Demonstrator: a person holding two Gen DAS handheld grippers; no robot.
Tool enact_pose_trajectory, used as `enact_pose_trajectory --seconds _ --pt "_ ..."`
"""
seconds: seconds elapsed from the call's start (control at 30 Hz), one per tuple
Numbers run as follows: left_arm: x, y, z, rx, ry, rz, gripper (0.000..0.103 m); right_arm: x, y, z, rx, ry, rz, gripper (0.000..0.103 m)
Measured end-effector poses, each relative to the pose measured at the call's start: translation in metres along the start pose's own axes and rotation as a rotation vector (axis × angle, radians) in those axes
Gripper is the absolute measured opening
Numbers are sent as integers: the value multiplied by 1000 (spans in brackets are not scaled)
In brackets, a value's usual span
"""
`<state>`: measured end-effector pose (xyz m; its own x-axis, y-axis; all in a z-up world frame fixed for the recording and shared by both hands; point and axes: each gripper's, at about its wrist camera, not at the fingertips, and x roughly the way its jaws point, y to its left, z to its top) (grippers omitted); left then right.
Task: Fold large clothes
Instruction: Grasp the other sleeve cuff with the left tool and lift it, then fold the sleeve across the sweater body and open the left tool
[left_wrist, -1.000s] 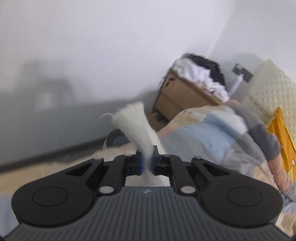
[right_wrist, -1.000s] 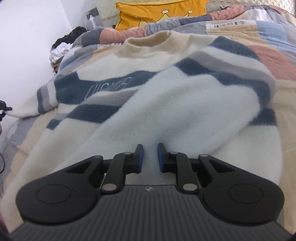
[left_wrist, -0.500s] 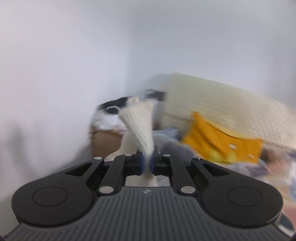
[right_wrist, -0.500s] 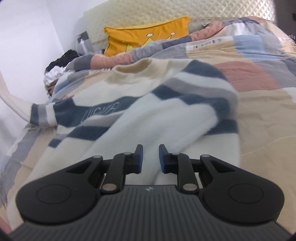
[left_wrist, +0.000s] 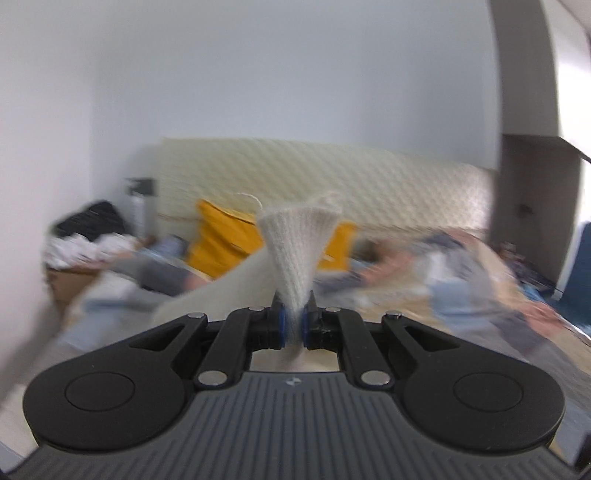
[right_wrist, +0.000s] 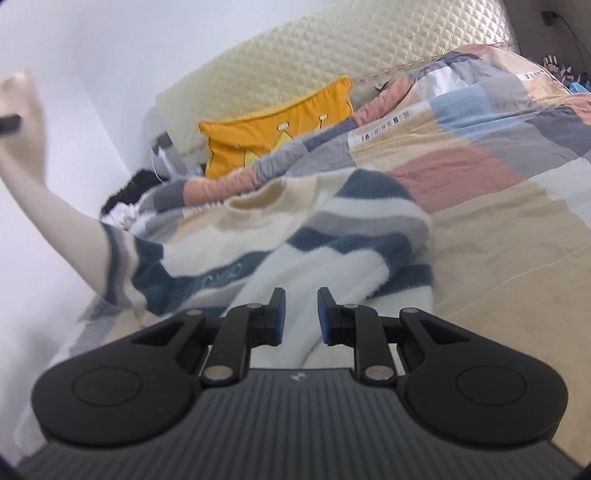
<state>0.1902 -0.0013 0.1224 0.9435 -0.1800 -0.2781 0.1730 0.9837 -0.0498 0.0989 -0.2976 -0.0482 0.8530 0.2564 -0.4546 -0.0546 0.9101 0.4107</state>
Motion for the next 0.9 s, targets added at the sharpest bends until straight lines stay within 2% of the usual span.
enact_pose_trajectory --seconds 0.2,0.27,0.4,0.47,0.6,0.7,0.77,0.8,0.87,0.9 --pt "8 -81 -86 4 69 -199 9 -20 -21 7 65 -37 -8 22" --pt "14 -105 -117 28 135 -213 9 -27 -32 9 93 -47 -29 23" --pt "32 -134 -178 6 256 -260 9 -33 -51 10 159 -70 -77 23" --pt "47 -133 -203 -11 343 -309 9 -31 -56 11 182 -68 -94 23" --pt "62 -139 -249 -1 435 -323 10 -25 -56 9 170 -58 -111 23" --pt "73 -125 -257 -19 465 -329 10 -24 -55 7 150 -49 -99 24" --pt "62 -120 -245 -23 450 -341 11 -25 -54 6 139 -39 -89 24" --pt "58 -118 -243 -7 446 -349 15 -25 -53 5 141 -37 -84 24" --pt "47 -114 -222 1 472 -403 33 -26 -54 5 146 -39 -78 24" --pt "43 -110 -219 -13 494 -445 49 -26 -54 6 147 -42 -77 24"
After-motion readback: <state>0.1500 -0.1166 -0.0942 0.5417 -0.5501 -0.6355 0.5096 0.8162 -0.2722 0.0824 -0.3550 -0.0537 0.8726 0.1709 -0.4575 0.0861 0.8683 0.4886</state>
